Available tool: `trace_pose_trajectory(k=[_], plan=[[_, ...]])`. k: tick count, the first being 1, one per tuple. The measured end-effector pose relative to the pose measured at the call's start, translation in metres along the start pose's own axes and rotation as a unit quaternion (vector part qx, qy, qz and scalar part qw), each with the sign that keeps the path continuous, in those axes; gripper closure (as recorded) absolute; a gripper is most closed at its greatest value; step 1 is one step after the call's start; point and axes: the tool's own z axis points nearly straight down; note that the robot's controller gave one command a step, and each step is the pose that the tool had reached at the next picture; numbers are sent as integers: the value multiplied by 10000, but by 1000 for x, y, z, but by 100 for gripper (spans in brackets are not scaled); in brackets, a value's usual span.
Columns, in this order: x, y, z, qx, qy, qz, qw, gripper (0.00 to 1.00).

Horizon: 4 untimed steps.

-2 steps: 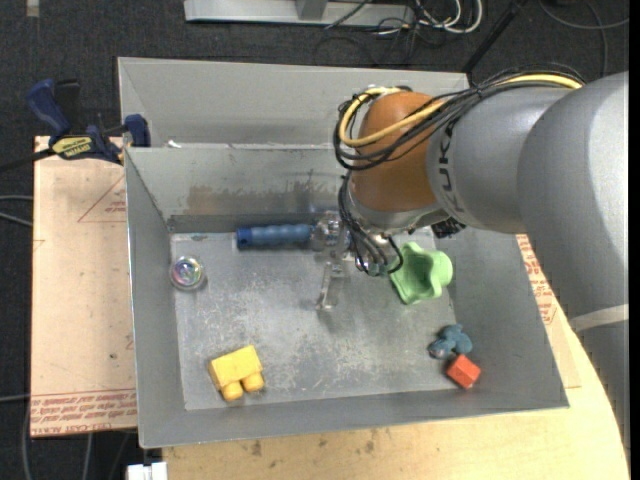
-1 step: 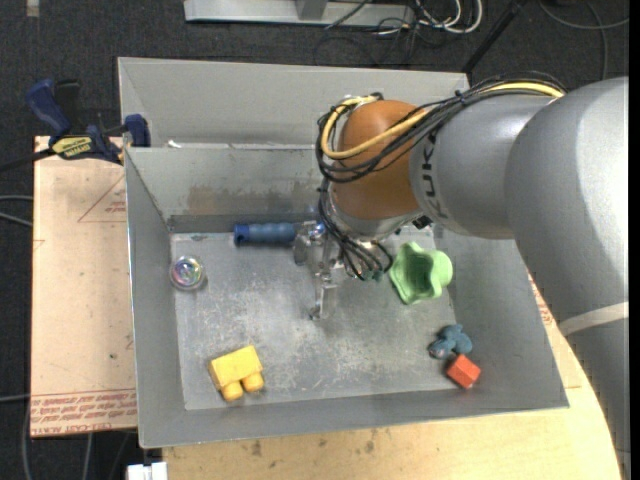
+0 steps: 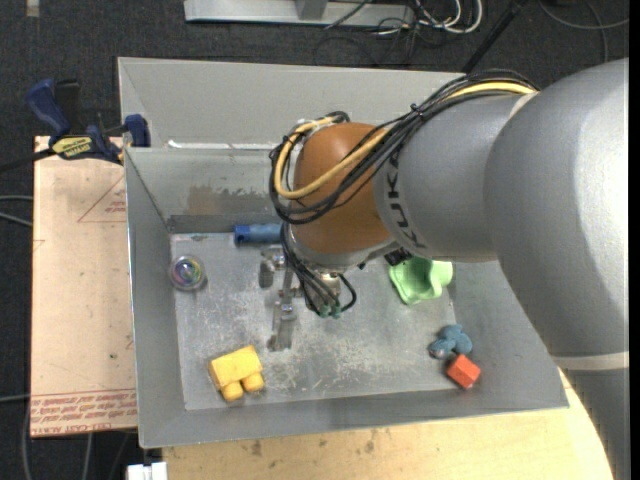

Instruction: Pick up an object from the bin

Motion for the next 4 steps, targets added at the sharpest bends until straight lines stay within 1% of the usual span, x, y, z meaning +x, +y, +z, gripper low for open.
trace_pose_trajectory(k=[1, 2, 3, 4], plan=[[58, 50, 6, 11, 27, 161, 9999, 0], [55, 51, 44, 19, 5, -1949, 9808, 0], [54, 51, 43, 15, 2, -1942, 9810, 100], [46, 79, -209, 11, -55, -2281, 9736, 100]])
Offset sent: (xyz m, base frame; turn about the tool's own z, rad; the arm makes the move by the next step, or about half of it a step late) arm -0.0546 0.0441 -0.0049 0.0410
